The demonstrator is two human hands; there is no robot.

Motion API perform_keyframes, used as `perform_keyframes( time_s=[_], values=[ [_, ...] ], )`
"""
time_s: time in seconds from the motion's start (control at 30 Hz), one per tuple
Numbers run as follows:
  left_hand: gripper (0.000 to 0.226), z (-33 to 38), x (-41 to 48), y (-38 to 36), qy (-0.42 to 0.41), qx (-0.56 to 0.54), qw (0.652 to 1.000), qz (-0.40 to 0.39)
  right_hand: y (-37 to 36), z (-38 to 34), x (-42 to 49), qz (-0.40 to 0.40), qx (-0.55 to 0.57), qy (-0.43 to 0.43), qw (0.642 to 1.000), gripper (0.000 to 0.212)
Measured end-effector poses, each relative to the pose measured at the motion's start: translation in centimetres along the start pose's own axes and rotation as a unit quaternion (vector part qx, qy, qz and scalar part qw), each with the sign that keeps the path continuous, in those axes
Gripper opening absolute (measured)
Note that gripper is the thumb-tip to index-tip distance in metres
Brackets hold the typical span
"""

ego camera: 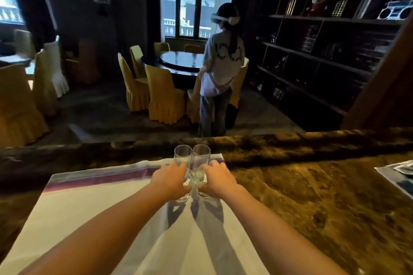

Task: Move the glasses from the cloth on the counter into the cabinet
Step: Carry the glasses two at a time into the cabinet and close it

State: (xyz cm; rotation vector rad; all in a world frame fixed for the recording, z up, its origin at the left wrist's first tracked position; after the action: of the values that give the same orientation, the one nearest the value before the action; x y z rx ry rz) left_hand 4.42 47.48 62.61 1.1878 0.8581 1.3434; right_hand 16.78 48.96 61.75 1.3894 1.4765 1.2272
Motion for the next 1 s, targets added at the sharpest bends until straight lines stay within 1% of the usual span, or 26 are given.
perform_keyframes(
  time_s=[0.13,0.27,0.43,0.53,0.67,0.77,0.87,1.0],
  values=[
    [0.059,0.6,0.6,-1.4,0.002,0.010,0.999,-0.034,-1.3,0.3,1.2,-0.015,0.009,0.010,1.000,0.065],
    [0.062,1.1,0.9,-2.0,0.011,-0.005,0.999,-0.045,-2.5,0.6,1.7,-0.021,0.021,0.012,0.999,0.068],
    [0.072,0.7,1.1,-3.4,0.012,0.010,0.997,-0.075,-2.9,0.7,1.9,-0.033,0.009,0.005,0.999,0.077],
    [0.081,0.2,0.9,-4.1,0.020,0.025,0.995,-0.093,-2.9,0.7,1.4,-0.038,0.004,0.003,0.999,0.077],
    [0.090,-0.3,0.0,-4.3,0.025,0.030,0.995,-0.095,-2.8,0.4,0.1,-0.039,0.010,0.002,0.999,0.078],
    [0.090,-0.6,-1.4,-4.3,0.028,0.030,0.995,-0.093,-2.5,0.0,-1.3,-0.041,0.016,-0.004,0.999,0.077],
    [0.090,-0.7,-3.1,-3.9,0.018,0.023,0.995,-0.093,-2.2,-0.4,-2.9,-0.041,0.030,-0.016,0.999,0.071],
    [0.086,-0.9,-5.7,-3.1,-0.004,0.036,0.994,-0.107,-2.3,-1.1,-5.3,-0.050,0.011,-0.031,0.998,0.070]
  ],
)
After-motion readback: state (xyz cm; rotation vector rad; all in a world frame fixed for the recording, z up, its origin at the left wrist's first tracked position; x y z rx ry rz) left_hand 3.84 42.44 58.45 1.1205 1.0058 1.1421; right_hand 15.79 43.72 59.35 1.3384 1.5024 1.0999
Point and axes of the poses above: each hand's wrist, its own x-axis towards the middle knuckle, its own y-axis out of the back of the hand, z = x × y, the point moved 10 cm from there along x, towards the middle knuckle, and after that the axes turned 12 degrees about z, right-handed, at the moved point
